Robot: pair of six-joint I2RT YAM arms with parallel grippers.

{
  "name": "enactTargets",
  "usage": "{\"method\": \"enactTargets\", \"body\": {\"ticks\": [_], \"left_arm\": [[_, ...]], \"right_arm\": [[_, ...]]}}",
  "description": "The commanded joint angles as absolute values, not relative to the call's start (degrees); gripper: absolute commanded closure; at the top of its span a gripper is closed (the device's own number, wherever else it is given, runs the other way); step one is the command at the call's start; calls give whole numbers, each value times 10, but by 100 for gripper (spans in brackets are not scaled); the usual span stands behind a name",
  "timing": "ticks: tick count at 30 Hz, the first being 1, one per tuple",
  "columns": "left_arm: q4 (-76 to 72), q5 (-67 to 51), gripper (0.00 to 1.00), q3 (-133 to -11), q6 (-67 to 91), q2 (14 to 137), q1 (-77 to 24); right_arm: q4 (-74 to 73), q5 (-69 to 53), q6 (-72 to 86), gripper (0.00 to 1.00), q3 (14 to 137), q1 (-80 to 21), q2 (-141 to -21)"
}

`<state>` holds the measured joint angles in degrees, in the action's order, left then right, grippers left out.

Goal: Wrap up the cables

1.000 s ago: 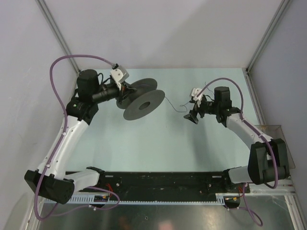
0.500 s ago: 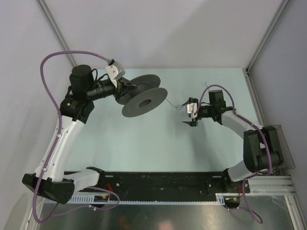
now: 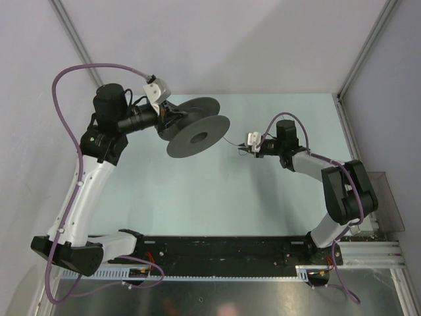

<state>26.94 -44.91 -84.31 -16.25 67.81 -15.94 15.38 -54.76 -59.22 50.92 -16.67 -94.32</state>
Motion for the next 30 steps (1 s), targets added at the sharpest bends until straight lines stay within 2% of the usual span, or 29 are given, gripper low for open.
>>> {"method": "enactTargets", "body": {"ticks": [1, 4, 11, 16, 21, 27, 30], "left_arm": [[238, -425, 100, -890, -114, 690, -153], [234, -389, 100, -914, -47, 714, -151], [184, -230, 100, -957, 230, 766, -143], [172, -131, 100, -948, 364, 782, -143], [171, -37, 100, -930, 370, 802, -155], [172, 87, 100, -899, 258, 821, -204], [172, 94, 100, -871, 241, 822, -218]], "right_arm": [[276, -516, -422, 91, 526, -175, -954], [272, -500, -372, 99, 526, -175, -946], [151, -425, -332, 100, 525, -212, -889], [67, -383, -351, 100, 526, -286, -816], [42, -332, -378, 100, 527, -369, -744], [44, -235, -424, 100, 550, -432, -696], [71, -176, -459, 100, 559, -453, -691]]}}
